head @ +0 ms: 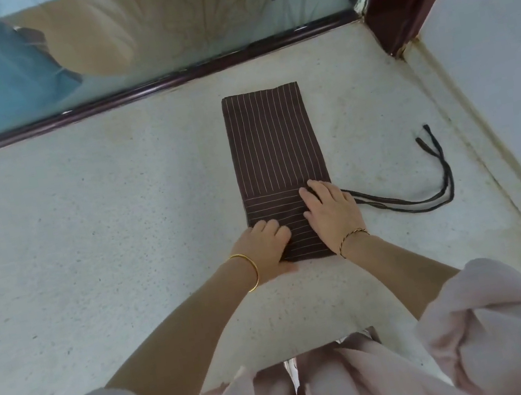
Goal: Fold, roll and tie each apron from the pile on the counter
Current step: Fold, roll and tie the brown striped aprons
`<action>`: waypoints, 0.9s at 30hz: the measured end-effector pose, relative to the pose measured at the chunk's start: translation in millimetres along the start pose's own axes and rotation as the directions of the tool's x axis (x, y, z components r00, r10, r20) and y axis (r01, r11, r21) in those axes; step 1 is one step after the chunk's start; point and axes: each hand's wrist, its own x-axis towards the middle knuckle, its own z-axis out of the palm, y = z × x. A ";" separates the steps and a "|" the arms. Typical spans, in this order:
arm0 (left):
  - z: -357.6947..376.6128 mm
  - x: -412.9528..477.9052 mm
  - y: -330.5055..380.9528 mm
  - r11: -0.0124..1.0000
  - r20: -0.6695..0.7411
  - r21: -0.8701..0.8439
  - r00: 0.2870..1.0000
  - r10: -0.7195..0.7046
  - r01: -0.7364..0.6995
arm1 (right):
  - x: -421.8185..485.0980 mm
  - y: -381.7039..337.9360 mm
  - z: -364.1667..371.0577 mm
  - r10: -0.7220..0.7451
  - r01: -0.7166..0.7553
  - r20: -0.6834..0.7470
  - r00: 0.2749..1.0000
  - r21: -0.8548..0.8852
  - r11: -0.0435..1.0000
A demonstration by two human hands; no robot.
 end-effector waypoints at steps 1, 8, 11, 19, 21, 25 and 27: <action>0.7 1.7 -2.6 0.999 0.061 0.046 0.998 0.003 -0.006 | 0.3 1.4 -1.5 -0.005 0.005 0.005 1.000 0.005 1.000; -20.4 20.4 -9.5 0.998 0.301 0.038 0.953 0.037 -0.051 | 7.8 10.9 -14.5 -0.037 0.032 0.044 0.998 0.107 0.994; -27.0 19.7 -12.2 0.999 0.297 -0.039 0.954 0.048 -0.038 | 20.1 21.5 -26.4 -0.062 0.046 0.062 0.996 0.231 0.972; -69.8 16.0 -28.7 0.882 0.544 -0.437 0.833 0.104 0.176 | 43.5 52.9 -50.8 -0.094 -0.016 0.356 0.930 0.295 0.955; -83.9 19.5 -37.7 0.694 0.661 -0.611 0.728 0.183 0.381 | 40.3 52.8 -45.2 -0.088 -0.011 0.392 0.916 0.244 0.970; -111.7 30.3 -62.1 0.477 0.713 -0.685 0.639 0.288 0.550 | 40.3 54.7 -38.4 -0.091 -0.024 0.435 0.896 0.252 0.967; -117.1 34.2 -77.6 0.386 0.689 -0.716 0.680 0.252 0.582 | 40.8 54.3 -40.6 -0.097 -0.020 0.438 0.894 0.255 0.967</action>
